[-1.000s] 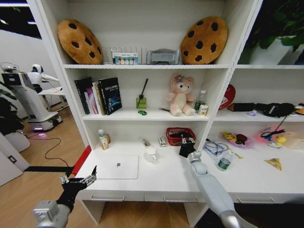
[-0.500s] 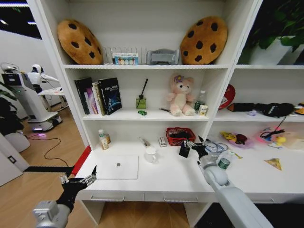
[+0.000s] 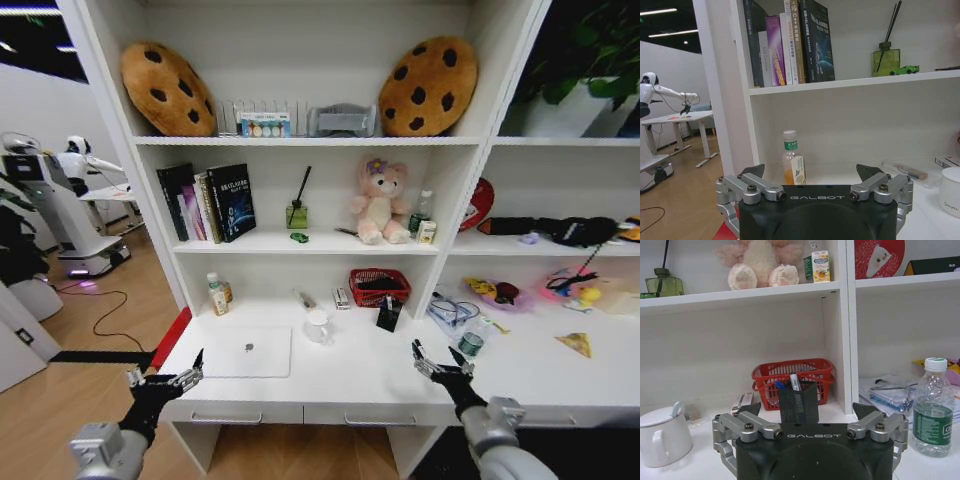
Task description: Organize the objects on the table.
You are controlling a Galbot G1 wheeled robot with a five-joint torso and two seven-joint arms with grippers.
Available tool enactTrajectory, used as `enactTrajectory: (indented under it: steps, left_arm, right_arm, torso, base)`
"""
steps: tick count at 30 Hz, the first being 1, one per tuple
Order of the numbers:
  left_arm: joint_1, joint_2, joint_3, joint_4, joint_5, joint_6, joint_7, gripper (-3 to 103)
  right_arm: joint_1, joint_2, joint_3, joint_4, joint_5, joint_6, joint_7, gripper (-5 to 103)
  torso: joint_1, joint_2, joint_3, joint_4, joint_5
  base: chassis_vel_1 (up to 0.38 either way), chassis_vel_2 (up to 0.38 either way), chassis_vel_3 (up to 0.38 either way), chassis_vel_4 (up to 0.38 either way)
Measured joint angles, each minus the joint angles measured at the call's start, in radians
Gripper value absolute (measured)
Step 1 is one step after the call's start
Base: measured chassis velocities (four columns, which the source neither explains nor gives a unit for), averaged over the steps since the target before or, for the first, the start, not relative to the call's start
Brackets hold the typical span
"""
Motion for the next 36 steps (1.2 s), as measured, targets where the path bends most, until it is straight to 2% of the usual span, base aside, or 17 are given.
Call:
enactTrajectory:
  steps: [10, 19, 22, 25, 27, 32, 36]
  left_arm:
    - [0.0, 0.0, 0.0, 0.0, 0.0, 0.0, 0.0, 100]
    - [0.0, 0.0, 0.0, 0.0, 0.0, 0.0, 0.0, 100]
    - [0.0, 0.0, 0.0, 0.0, 0.0, 0.0, 0.0, 100]
    - [0.0, 0.0, 0.0, 0.0, 0.0, 0.0, 0.0, 100]
    - [0.0, 0.0, 0.0, 0.0, 0.0, 0.0, 0.0, 100]
    - [0.0, 0.0, 0.0, 0.0, 0.0, 0.0, 0.0, 100]
    - [0.0, 0.0, 0.0, 0.0, 0.0, 0.0, 0.0, 100]
  right_arm:
    - [0.06, -0.033, -0.013, -0.032, 0.038, -0.012, 0.007, 100]
    - [0.119, -0.045, -0.052, -0.083, 0.058, -0.008, 0.009, 100]
    - [0.142, -0.045, -0.07, -0.101, 0.059, -0.007, 0.008, 100]
    - [0.182, -0.044, -0.099, -0.138, 0.062, -0.01, 0.008, 100]
    - [0.211, -0.045, -0.117, -0.164, 0.075, -0.027, 0.013, 100]
    - [0.291, -0.081, -0.138, -0.247, 0.138, -0.143, 0.038, 100]
    - [0.341, -0.106, -0.154, -0.302, 0.191, -0.185, 0.045, 100]
  torso:
    - [0.0, 0.0, 0.0, -0.0002, -0.0001]
    - [0.0, 0.0, 0.0, 0.0003, 0.0009]
    - [0.001, 0.0, 0.0, -0.0008, 0.0007]
    - [0.0, 0.0, 0.0, 0.0002, 0.0005]
    - [0.0, 0.0, 0.0, 0.0, 0.0001]
    - [0.0, 0.0, 0.0, -0.0003, -0.0001]
    - [0.0, 0.0, 0.0, -0.0002, 0.0]
  base:
    - [-0.017, -0.012, 0.013, 0.015]
    - [-0.159, -0.164, 0.155, 0.139]
    - [-0.121, -0.111, 0.11, 0.094]
    - [-0.03, 0.002, 0.057, 0.021]
    - [0.061, 0.033, -0.019, -0.04]
    - [0.033, 0.027, -0.04, -0.037]
    - [0.0, 0.0, 0.0, 0.0]
